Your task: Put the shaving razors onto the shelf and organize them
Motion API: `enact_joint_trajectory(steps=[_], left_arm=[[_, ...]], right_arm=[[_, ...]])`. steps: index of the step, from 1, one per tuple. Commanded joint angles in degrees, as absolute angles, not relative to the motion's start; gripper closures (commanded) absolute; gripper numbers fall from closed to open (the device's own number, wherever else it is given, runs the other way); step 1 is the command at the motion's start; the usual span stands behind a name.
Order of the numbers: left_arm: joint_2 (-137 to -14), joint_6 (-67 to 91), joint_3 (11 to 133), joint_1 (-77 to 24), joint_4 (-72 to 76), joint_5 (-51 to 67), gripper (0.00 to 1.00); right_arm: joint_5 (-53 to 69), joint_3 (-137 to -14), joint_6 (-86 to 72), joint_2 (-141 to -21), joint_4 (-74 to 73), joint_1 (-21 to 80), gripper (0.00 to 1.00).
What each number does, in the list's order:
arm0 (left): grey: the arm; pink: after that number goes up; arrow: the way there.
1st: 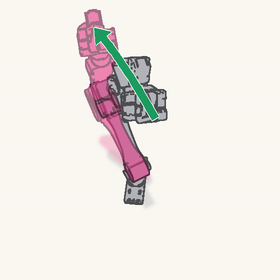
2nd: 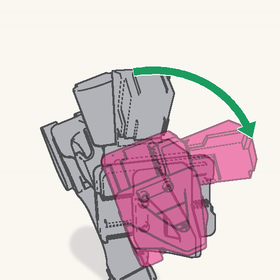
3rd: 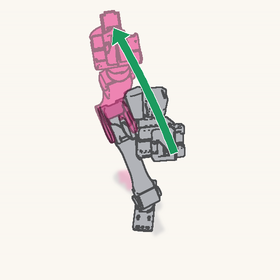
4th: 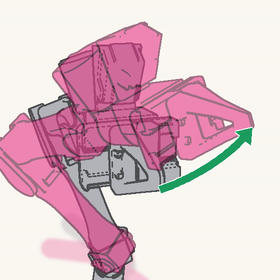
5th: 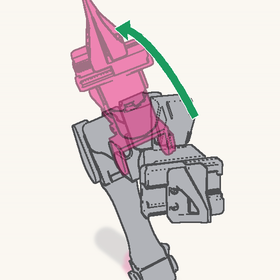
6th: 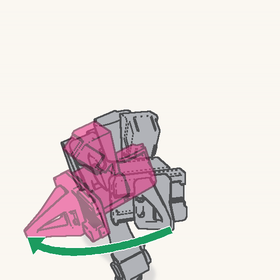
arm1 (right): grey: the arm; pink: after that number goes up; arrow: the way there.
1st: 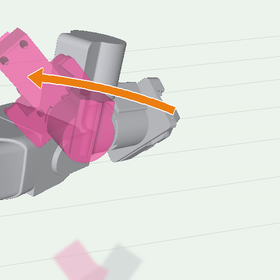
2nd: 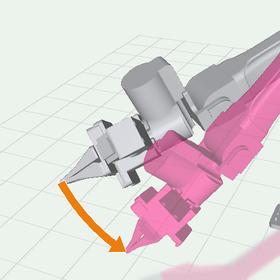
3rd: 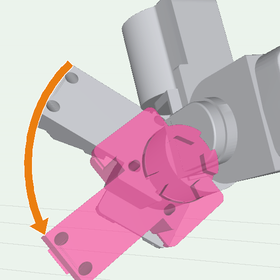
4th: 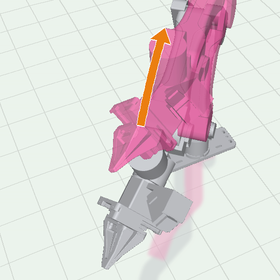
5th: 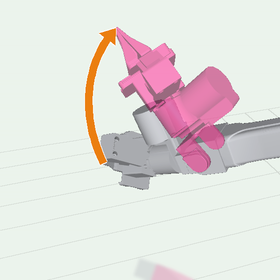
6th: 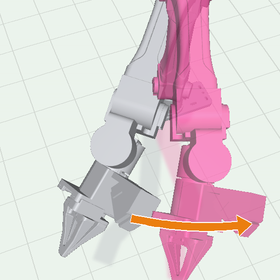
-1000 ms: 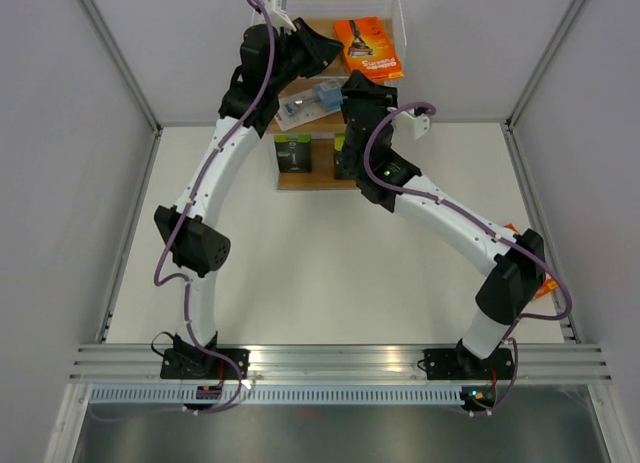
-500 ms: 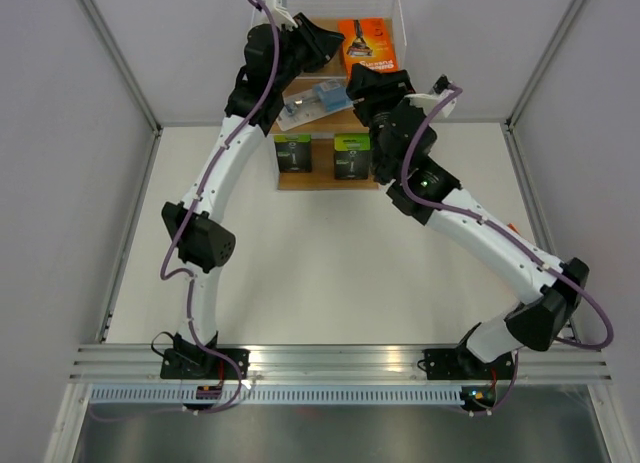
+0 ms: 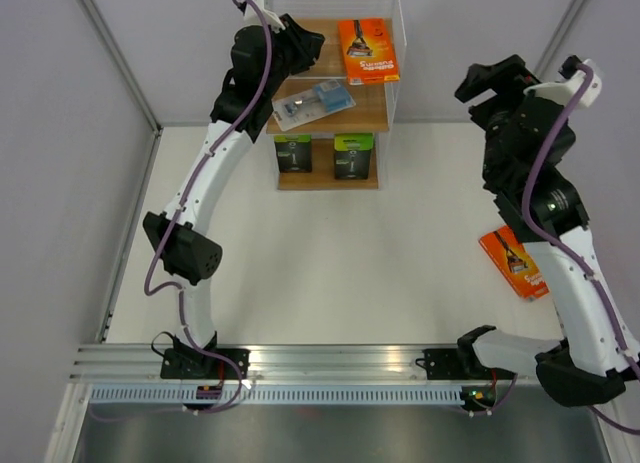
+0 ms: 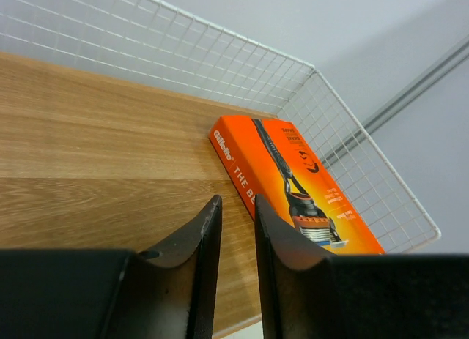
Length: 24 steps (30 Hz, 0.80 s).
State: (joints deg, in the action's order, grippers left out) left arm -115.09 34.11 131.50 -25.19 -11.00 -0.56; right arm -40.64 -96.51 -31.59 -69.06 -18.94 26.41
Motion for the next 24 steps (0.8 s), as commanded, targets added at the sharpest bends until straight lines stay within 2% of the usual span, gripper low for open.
enact_joint_trajectory(steps=[1, 6, 12, 17, 20, 24], left_arm=[[-110.0, 29.2, 130.5, -25.2, -13.0, -3.8, 0.69], [-112.1, 30.1, 130.3, -25.3, -14.4, -0.4, 0.69], [-115.4, 30.1, 130.4, -25.8, -14.7, -0.3, 0.71], [-118.0, 28.7, 133.9, -26.9, -14.5, 2.3, 0.7], [-119.9, 27.3, 137.1, -27.7, -14.3, 3.9, 0.69], [-122.3, 26.7, 139.1, -28.5, -14.3, 6.7, 0.68]], right_arm=[[-40.8, -94.6, -25.6, -65.2, -30.0, 22.5, 0.15], [-36.9, -90.9, -27.4, -66.6, -41.8, 18.3, 0.11], [-28.8, -77.1, -31.6, -62.1, -38.3, 10.5, 0.09], [-29.0, -74.1, -30.8, -60.2, -38.6, 6.6, 0.07], [-37.3, -72.0, -33.6, -60.9, -43.6, 5.5, 0.02], [-35.8, -68.7, -37.5, -61.3, -46.8, -1.6, 0.02]])
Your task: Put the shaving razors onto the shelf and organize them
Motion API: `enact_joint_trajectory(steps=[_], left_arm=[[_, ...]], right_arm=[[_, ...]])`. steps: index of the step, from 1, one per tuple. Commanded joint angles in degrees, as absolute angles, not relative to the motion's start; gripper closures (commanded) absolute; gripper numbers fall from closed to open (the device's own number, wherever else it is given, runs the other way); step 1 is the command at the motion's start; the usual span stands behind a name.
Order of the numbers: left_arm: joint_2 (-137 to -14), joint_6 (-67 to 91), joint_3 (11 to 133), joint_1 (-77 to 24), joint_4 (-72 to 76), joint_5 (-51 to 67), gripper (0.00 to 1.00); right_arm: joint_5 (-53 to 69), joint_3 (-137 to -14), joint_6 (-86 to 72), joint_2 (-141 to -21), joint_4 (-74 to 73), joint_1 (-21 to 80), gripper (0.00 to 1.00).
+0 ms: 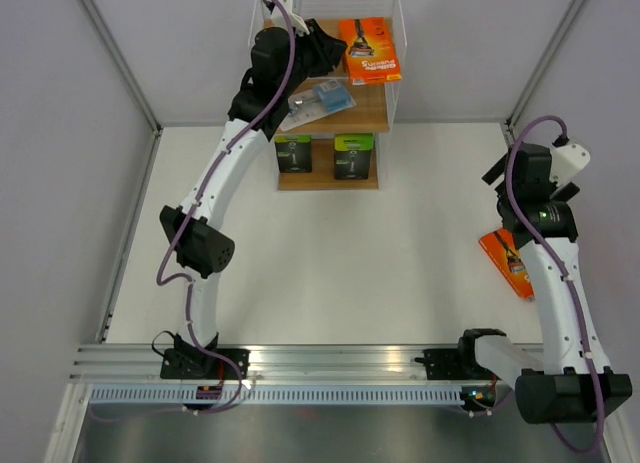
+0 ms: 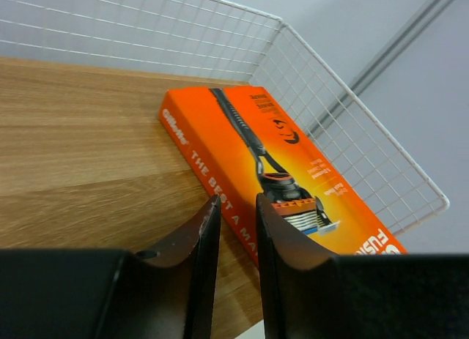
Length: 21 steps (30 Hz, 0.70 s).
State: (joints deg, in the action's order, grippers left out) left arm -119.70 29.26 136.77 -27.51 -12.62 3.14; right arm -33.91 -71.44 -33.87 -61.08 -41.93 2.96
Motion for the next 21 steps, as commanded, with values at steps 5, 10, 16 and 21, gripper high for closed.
enact_joint_trajectory(steps=[5, 10, 16, 21], left_arm=[[-124.0, 25.5, 140.1, -29.4, -14.3, 6.9, 0.67], [-125.1, 24.6, 142.0, -29.4, -11.1, 8.3, 0.61], [-126.9, 26.9, 143.8, -29.5, -7.6, 7.5, 0.57], [-124.5, 27.1, 143.7, -29.3, -7.0, 4.6, 0.56]], right_arm=[[-31.4, -62.2, -38.6, -57.3, -42.9, -7.9, 0.02], [-31.5, -60.7, -37.1, -56.1, -42.1, -8.5, 0.02], [-31.6, -57.8, -37.9, -54.9, -43.9, -8.7, 0.02], [-28.1, -54.9, -37.4, -54.4, -43.6, -12.6, 0.02]])
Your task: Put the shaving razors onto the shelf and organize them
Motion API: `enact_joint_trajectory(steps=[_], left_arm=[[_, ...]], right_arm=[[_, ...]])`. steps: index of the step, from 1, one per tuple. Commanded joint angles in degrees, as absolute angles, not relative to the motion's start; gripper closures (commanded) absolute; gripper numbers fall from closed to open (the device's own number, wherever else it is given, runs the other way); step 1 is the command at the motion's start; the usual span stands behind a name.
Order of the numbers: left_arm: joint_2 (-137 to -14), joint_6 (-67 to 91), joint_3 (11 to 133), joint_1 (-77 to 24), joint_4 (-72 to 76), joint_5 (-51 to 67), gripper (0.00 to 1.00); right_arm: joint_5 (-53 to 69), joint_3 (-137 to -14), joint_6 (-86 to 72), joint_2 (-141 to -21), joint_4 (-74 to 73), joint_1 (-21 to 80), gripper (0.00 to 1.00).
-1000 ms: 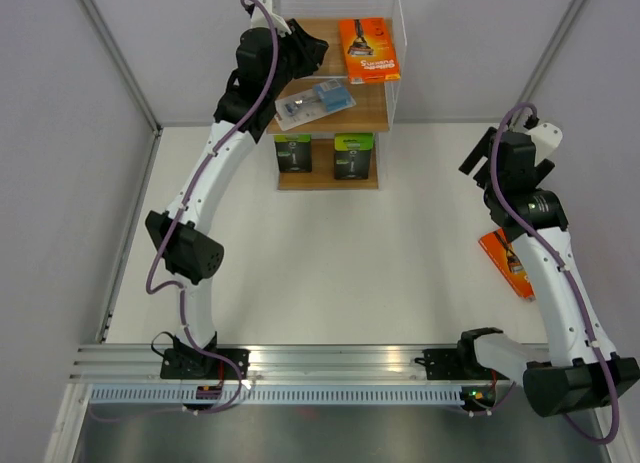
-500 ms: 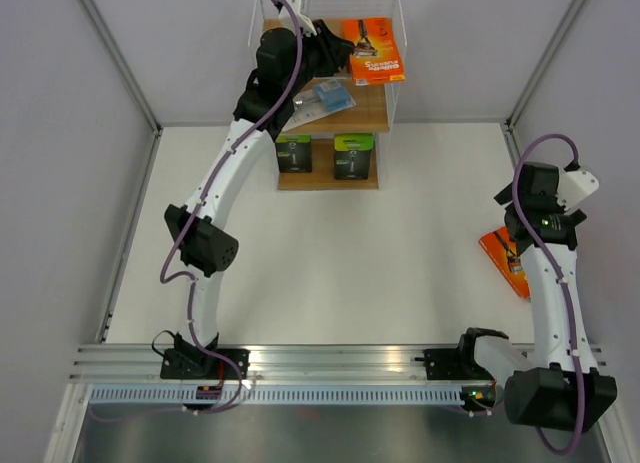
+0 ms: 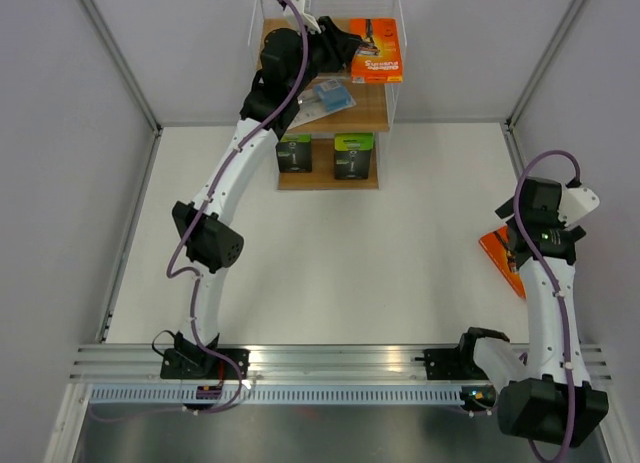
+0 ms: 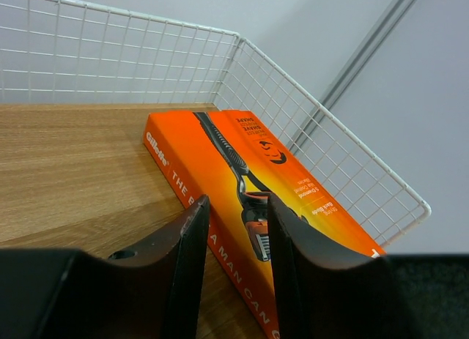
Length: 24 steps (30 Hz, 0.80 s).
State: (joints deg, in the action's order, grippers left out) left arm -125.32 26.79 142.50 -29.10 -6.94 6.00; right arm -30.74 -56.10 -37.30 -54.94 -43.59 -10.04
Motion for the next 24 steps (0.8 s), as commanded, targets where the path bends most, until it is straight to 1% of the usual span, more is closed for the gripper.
enact_joint_trajectory(steps=[1, 3, 7, 8, 10, 12, 13, 15, 16, 18, 19, 20, 22, 24], left_arm=[[-123.6, 26.6, 143.6, -28.7, -7.0, 4.4, 0.55], [-119.7, 25.6, 142.9, -27.5, -7.4, 3.7, 0.53], [-111.2, 25.3, 139.8, -25.3, -10.0, 4.0, 0.51], [-109.4, 24.9, 138.7, -25.1, -10.6, 4.6, 0.51], [-103.5, 22.9, 134.9, -25.0, -12.6, 5.6, 0.49], [-99.6, 21.7, 131.9, -25.0, -15.8, 7.9, 0.48], [-96.0, 21.4, 128.4, -25.0, -16.9, 8.3, 0.46], [-92.6, 20.8, 123.8, -25.0, -19.0, 9.5, 0.45], [-88.7, 20.3, 118.1, -25.0, -19.1, 10.3, 0.44], [-85.0, 19.9, 112.4, -25.0, -19.6, 10.3, 0.43], [-83.3, 19.9, 106.8, -25.0, -19.7, 10.1, 0.43], [-80.0, 20.0, 104.3, -25.0, -19.7, 10.0, 0.43], [-77.5, 20.6, 98.6, -25.0, -19.8, 11.2, 0.42], [-75.0, 21.8, 96.1, -25.0, -19.8, 12.5, 0.42]], right_arm=[[-25.9, -54.6, -37.9, -54.8, -43.7, -13.5, 0.02], [-23.3, -52.3, -39.1, -55.0, -42.8, -16.5, 0.02], [-16.2, -47.6, -40.3, -55.3, -38.5, -22.5, 0.02], [-15.7, -47.0, -40.7, -55.5, -37.6, -25.5, 0.02], [-14.3, -46.8, -40.9, -57.0, -36.4, -28.1, 0.02], [-15.6, -47.7, -42.0, -58.3, -37.0, -31.5, 0.02], [-20.0, -49.0, -43.3, -59.2, -39.1, -32.2, 0.02], [-24.9, -49.8, -43.6, -59.5, -40.6, -33.0, 0.02], [-25.7, -49.8, -43.9, -59.6, -41.0, -33.2, 0.02], [-25.1, -49.1, -44.6, -59.5, -41.6, -34.8, 0.02], [-22.4, -47.0, -44.5, -59.3, -39.8, -35.5, 0.02], [-21.4, -45.9, -44.7, -58.6, -38.7, -36.7, 0.02], [-18.9, -41.6, -44.9, -57.7, -33.6, -37.4, 0.02], [-18.2, -39.4, -44.9, -56.9, -29.5, -37.4, 0.03]])
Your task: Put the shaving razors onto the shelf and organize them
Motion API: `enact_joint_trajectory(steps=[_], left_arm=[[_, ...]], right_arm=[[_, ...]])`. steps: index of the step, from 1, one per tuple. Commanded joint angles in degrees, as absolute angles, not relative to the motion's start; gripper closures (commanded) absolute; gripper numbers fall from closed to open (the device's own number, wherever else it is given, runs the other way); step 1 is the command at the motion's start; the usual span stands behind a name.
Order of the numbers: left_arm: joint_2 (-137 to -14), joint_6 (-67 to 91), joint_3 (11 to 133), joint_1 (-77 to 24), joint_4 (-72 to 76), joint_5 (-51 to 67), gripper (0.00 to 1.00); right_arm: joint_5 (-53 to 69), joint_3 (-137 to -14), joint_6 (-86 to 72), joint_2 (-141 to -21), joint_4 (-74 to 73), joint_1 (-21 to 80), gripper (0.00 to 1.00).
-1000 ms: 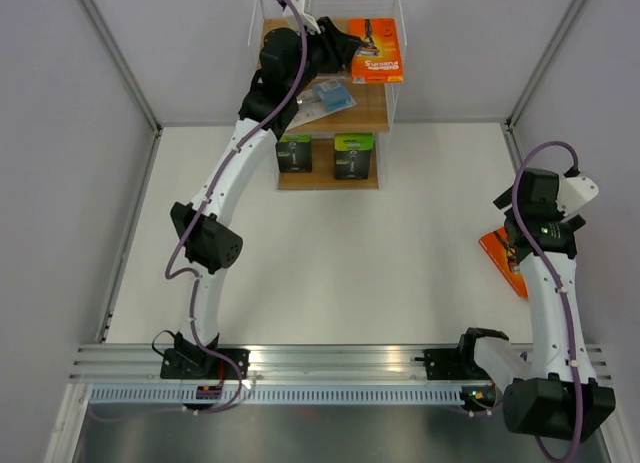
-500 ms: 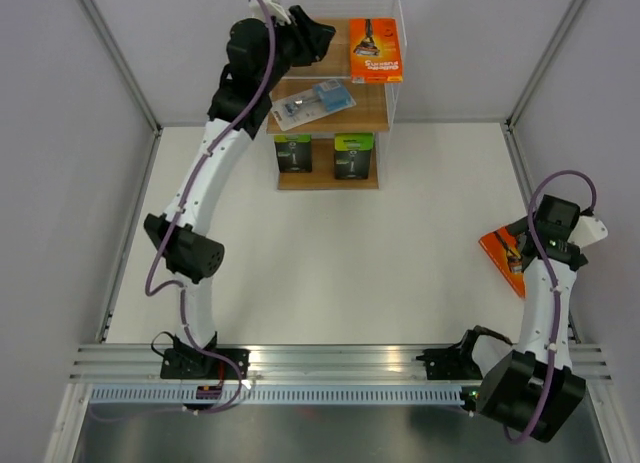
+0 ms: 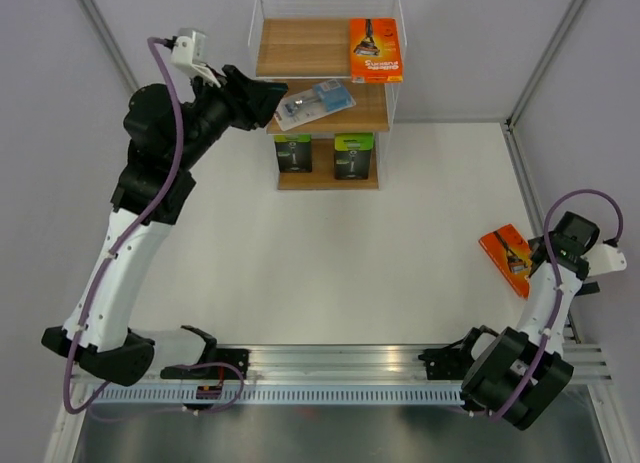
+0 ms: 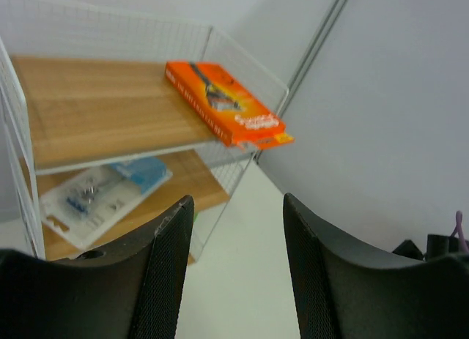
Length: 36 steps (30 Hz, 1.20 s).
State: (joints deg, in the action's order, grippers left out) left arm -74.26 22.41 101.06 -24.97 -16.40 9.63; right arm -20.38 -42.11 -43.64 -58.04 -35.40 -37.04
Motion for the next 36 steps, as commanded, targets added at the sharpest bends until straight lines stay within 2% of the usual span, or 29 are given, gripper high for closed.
enact_joint_trajectory(steps=[1, 10, 15, 21, 27, 36], left_arm=[[-74.1, 22.1, 94.6, -25.0, -19.8, 14.0, 0.42], [-73.2, 23.6, 89.1, -25.0, -20.1, 18.0, 0.41], [-73.0, 23.8, 86.1, -25.0, -20.2, 19.5, 0.42], [-71.5, 23.8, 82.8, -25.1, -20.4, 20.1, 0.42], [-70.6, 23.1, 81.6, -25.1, -20.7, 20.0, 0.41], [-69.7, 22.1, 79.4, -25.0, -21.7, 20.8, 0.41]], right_arm=[[-18.5, -37.9, -45.0, -57.3, -28.7, -37.5, 0.06], [-20.0, -34.5, -42.6, -63.5, -25.1, -37.7, 0.05], [-9.7, -32.7, -38.0, -69.7, -16.0, -37.6, 0.16], [-9.3, -33.9, -36.1, -79.0, -13.1, -34.7, 0.2], [-9.3, -35.2, -40.0, -84.9, -9.8, -22.3, 0.25], [-11.7, -36.4, -55.8, -86.1, -9.0, -1.9, 0.22]])
